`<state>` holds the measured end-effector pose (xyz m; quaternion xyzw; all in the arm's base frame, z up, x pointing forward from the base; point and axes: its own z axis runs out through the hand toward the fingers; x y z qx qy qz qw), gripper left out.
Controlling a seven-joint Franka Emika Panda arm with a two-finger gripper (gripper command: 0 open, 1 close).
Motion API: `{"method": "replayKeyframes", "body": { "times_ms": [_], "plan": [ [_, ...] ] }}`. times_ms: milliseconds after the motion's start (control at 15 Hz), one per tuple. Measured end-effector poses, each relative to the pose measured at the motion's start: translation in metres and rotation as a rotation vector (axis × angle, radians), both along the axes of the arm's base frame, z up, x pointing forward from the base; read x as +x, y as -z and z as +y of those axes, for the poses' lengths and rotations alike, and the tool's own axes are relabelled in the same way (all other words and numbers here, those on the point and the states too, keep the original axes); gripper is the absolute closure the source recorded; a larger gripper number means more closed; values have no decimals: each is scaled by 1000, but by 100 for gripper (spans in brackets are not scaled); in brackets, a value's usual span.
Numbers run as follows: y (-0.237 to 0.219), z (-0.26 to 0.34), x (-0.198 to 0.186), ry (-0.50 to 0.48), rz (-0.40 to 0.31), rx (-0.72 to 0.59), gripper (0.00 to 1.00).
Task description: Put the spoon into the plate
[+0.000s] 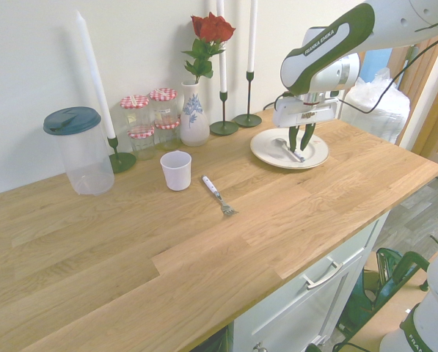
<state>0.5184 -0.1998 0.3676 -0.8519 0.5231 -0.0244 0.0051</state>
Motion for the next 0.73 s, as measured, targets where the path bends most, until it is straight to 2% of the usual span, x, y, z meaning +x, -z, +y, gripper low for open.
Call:
{"method": "replayKeyframes", "body": {
  "times_ms": [200,400,733],
  "plan": [
    [-20,2,-8,-28,11,11,0],
    [-67,19,-24,-99,15,32,0],
    [-131,104,-44,-262,26,43,0]
  ]
}}
